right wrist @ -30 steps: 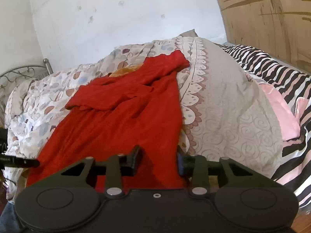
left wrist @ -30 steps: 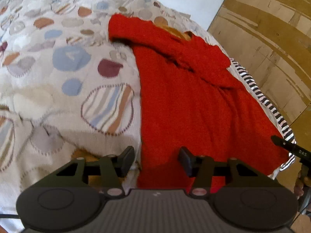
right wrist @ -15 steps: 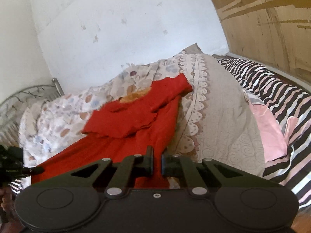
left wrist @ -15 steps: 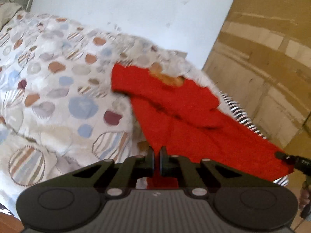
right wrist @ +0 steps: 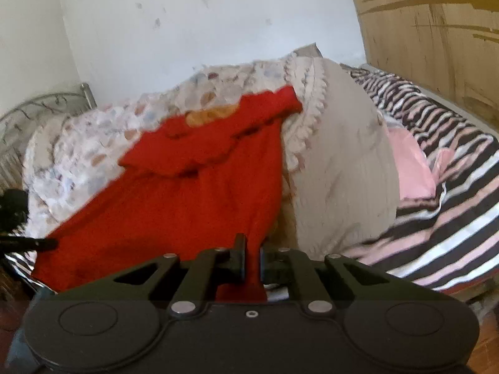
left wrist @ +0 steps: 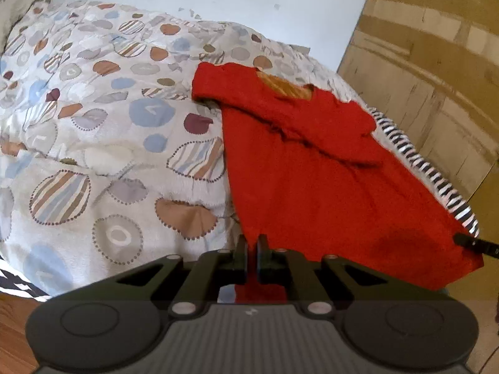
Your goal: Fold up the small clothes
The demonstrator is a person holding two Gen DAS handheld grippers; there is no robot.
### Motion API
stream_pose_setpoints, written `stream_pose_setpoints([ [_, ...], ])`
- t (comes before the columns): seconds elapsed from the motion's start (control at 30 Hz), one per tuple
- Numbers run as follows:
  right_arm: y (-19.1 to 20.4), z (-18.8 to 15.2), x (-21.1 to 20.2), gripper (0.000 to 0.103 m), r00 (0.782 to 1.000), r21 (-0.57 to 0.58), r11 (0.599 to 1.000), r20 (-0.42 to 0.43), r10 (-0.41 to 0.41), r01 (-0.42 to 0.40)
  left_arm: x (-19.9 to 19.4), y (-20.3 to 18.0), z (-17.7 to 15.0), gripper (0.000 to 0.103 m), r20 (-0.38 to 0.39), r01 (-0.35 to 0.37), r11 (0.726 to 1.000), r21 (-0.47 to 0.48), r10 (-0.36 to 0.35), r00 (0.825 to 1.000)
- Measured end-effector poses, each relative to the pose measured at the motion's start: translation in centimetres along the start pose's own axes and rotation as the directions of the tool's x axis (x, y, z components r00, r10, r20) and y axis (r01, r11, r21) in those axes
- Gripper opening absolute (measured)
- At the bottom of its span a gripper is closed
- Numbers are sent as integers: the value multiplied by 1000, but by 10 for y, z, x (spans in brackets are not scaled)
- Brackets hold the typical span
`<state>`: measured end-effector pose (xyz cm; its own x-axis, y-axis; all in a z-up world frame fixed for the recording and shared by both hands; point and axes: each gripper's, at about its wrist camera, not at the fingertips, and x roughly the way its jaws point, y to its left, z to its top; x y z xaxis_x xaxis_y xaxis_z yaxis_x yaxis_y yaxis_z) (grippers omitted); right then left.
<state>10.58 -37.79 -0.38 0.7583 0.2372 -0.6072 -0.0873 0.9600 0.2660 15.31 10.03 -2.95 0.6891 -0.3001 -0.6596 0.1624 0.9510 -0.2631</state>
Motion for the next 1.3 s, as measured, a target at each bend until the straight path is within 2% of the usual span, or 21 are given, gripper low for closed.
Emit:
stream_pose_setpoints([
  [0.07, 3, -7, 5, 12, 1000, -32, 999, -8, -14, 14, 3, -3, -2, 6, -9, -12, 1000, 13, 12, 1000],
  [0.13, 8, -12, 6, 21, 999, -90, 995, -6, -37, 37, 5, -6, -3, 8, -24, -26, 999, 30, 27, 999],
  [0.2, 13, -15, 6, 26, 998, -148, 987, 0, -57, 56, 6, -8, -3, 9, -38, -47, 998, 40, 49, 998],
  [0.23, 15, -16, 6, 37, 998, -170, 984, 2, -62, 61, 6, -8, -3, 12, -38, -56, 998, 40, 57, 998],
  [0.27, 17, -18, 6, 45, 998, -193, 979, 6, -66, 66, 6, -8, -3, 24, -40, -61, 997, 41, 63, 997],
  [0.3, 19, -20, 5, 63, 998, -216, 974, 11, -68, 69, 5, -7, -3, 48, -44, -59, 998, 39, 60, 997],
  [0.33, 21, -21, 4, 73, 997, -235, 969, 17, -69, 71, 4, -6, -4, 64, -43, -60, 998, 33, 61, 997],
  [0.37, 23, -23, 2, 77, 997, -261, 963, 25, -67, 71, 2, -6, -4, 83, -31, -67, 997, 25, 67, 997],
  [0.47, 34, -27, 1, 92, 997, -364, 928, 29, -68, 74, -4, -10, -6, 90, 7, -89, 994, 60, 89, 996],
  [0.53, 46, -32, 1, 101, 997, -441, 894, 36, -67, 76, -6, -14, -6, 100, 30, -115, 989, 90, 113, 993],
  [0.67, 76, -51, 6, 102, 998, -627, 776, 37, -57, 68, -7, -19, -6, 102, 58, -140, 983, 116, 134, 989],
  [0.77, 100, -70, 20, 102, 997, -753, 655, 19, -71, 61, -5, -21, -6, 102, 53, -134, 983, 125, 128, 990],
  [0.87, 118, -82, 40, 101, 994, -812, 580, 6, -108, 68, -5, -24, -6, 102, 53, -130, 982, 134, 123, 991],
  [0.93, 128, -90, 50, 99, 993, -856, 514, -4, -118, 58, -5, -25, -7, 102, 59, -127, 982, 141, 120, 991],
  [1.07, 144, -108, 65, 95, 990, -918, 386, 44, -132, 92, -5, -25, -7, 102, 57, -119, 981, 151, 111, 992],
  [1.13, 148, -114, 69, 89, 990, -936, 338, 63, -124, 102, -5, -26, -7, 102, 55, -116, 981, 156, 109, 993],
  [1.2, 150, -117, 68, 83, 992, -947, 306, 64, -111, 96, -7, -27, -8, 102, 57, -98, 980, 173, 89, 994],
  [1.23, 150, -117, 67, 76, 993, -949, 306, 51, -102, 80, -8, -28, -9, 102, 59, -77, 980, 185, 68, 996],
  [1.3, 145, -112, 61, 67, 997, -941, 336, 18, -79, 44, -12, -31, -12, 102, 54, 8, 976, 216, -20, 998],
])
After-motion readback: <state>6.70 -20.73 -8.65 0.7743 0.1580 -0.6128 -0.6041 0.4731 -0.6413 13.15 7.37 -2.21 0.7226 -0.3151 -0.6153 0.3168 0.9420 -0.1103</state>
